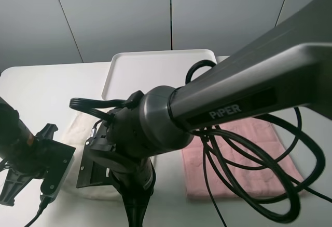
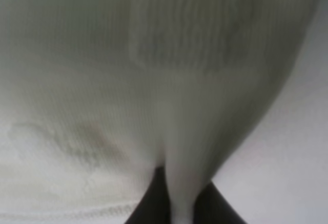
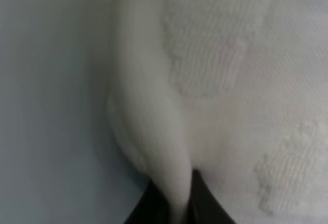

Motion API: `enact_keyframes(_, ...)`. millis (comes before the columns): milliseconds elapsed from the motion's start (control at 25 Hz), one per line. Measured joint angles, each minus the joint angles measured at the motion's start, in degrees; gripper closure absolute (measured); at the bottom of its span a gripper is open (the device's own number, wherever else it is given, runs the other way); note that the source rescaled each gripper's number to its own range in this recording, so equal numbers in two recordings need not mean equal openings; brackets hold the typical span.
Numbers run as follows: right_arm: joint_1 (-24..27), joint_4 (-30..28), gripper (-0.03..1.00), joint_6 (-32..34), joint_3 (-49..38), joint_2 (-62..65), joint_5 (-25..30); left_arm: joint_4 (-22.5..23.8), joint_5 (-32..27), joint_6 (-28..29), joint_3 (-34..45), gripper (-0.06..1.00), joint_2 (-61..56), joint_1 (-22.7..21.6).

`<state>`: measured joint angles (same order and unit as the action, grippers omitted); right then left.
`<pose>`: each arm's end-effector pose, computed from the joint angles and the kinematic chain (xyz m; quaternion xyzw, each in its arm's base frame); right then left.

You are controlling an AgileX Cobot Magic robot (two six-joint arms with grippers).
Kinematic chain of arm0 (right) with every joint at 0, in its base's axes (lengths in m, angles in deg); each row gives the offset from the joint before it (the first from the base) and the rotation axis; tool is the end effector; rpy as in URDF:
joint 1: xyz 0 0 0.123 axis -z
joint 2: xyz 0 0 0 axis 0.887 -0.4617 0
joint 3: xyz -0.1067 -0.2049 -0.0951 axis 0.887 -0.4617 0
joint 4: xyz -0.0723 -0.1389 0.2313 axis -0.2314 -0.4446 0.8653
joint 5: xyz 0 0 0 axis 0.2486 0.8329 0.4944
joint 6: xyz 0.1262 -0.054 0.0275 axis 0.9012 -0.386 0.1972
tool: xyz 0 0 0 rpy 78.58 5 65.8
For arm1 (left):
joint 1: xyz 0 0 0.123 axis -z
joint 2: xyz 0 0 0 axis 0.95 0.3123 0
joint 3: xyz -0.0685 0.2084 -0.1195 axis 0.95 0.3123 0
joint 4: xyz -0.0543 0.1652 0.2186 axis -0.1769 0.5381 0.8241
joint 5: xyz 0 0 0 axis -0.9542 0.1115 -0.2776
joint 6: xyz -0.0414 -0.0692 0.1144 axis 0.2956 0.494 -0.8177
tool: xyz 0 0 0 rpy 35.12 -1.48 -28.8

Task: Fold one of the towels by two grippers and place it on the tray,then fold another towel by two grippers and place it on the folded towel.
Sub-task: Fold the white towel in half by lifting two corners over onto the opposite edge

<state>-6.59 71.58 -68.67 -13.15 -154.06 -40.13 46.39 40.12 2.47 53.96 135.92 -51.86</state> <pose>0.1466 0.3427 -0.0205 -0.7047 0.7075 -0.0441 0.0297 0.2080 -0.0588 -0.0226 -0.7467 -0.6623 -0.0619 0.0035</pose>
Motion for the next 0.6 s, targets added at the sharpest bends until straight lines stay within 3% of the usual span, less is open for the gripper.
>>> enact_keyframes(320,0.00,-0.69,0.97,6.67,-0.34,2.39,1.29,-3.67,-0.40,2.19,0.36,0.93,-5.77,0.00)
enact_keyframes(600,0.11,-7.92,0.97,16.55,-0.43,9.84,4.01,-4.28,1.25,12.08,0.48,0.93,-13.13,0.00)
